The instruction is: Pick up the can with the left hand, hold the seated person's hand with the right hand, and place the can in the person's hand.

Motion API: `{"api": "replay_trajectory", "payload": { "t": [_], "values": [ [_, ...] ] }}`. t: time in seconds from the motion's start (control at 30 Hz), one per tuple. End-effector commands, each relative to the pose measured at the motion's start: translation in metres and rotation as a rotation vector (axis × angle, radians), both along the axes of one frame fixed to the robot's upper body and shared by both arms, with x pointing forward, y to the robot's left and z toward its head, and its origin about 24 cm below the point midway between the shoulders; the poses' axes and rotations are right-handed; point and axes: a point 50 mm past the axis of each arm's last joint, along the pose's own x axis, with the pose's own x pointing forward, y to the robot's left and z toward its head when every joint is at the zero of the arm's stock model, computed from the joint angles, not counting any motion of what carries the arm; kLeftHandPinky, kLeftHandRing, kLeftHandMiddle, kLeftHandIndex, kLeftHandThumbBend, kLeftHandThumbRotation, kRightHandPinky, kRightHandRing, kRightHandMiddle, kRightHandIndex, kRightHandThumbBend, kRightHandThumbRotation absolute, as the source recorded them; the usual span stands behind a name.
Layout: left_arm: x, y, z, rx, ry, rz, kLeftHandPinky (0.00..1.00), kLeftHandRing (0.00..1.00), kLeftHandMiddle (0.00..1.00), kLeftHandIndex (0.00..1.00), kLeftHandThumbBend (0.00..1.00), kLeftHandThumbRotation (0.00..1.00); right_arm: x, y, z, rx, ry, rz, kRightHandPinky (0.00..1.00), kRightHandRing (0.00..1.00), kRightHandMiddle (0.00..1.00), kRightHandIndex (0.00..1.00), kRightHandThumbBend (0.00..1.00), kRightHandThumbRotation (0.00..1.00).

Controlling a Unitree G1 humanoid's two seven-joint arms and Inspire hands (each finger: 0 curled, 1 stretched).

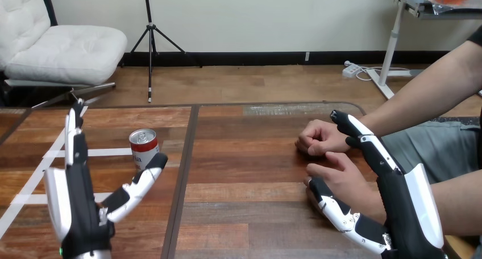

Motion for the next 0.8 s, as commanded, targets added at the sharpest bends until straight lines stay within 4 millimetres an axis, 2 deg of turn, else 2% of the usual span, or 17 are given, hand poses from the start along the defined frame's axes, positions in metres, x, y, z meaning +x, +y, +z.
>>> {"api": "replay_trajectory", "payload": {
  "t": [0.0,0.77],
  "values": [
    [0.021,-0.001,0.013,0.05,-0.038,-0.032,0.91,0.95,0.98,0.98,0.82,0.32,0.012,0.001,0.011,-0.001,-0.079,0.02,0.83,0.87,0.88,0.88,0.42,0.33],
    [0.054,0.003,0.014,0.047,0.047,-0.04,0.88,0.93,0.95,0.96,0.87,0.33,0.014,0.001,0.012,-0.003,-0.077,0.027,0.84,0.88,0.89,0.88,0.42,0.34]
  ]
}}
